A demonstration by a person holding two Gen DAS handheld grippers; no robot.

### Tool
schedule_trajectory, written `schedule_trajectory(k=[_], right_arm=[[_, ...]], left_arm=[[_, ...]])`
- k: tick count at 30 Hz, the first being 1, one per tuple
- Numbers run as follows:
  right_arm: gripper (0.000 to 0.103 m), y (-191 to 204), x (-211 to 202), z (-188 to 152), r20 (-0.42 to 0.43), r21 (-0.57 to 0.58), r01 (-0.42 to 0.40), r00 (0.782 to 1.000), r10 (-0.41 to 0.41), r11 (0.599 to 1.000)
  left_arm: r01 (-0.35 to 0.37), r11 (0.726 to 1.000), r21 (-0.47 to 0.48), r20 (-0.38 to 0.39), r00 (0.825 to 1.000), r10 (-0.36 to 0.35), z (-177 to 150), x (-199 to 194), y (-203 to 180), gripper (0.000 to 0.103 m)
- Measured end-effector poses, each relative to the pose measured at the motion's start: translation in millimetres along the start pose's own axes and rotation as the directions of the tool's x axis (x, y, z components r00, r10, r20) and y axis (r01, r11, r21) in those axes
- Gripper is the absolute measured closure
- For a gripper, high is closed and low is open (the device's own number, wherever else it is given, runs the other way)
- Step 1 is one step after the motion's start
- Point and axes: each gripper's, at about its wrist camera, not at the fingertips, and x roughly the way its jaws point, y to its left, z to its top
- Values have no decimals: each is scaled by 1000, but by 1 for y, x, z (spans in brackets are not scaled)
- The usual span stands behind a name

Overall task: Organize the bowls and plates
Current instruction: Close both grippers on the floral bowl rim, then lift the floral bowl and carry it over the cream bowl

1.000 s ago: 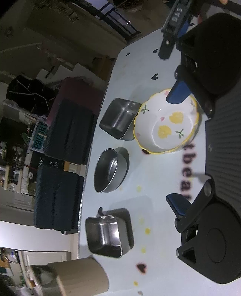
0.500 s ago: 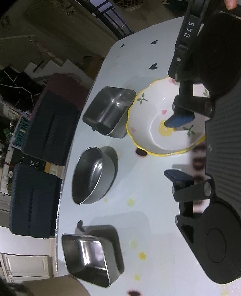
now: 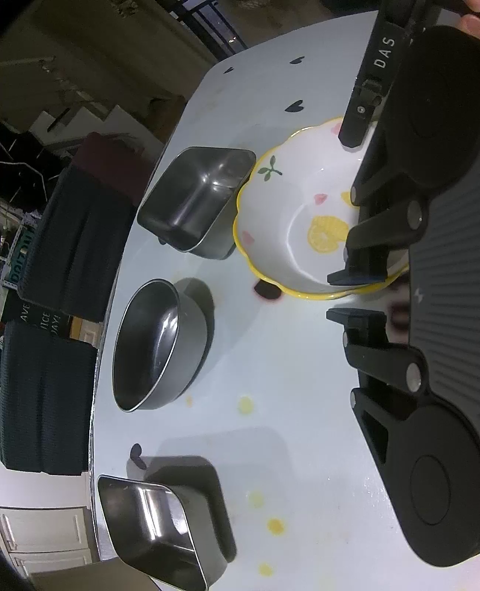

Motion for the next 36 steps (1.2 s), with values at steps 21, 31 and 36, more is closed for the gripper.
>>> schedule_trajectory(k=[21,31,36], right_arm=[[91,7,23,3,-40,-62,19,999,-22,998],[91,11,7,0,-16,-68,36,999,-37,997],[91,14,-17,0,23,-72,29,999,-27,997]], left_arm=[[-6,999,44,-8,1000,6,1,7,-6,95],[-13,998,66,30,999,11,2,-13,-18,95],[1,998,68,74,997,-6,-1,-39,-25,95]])
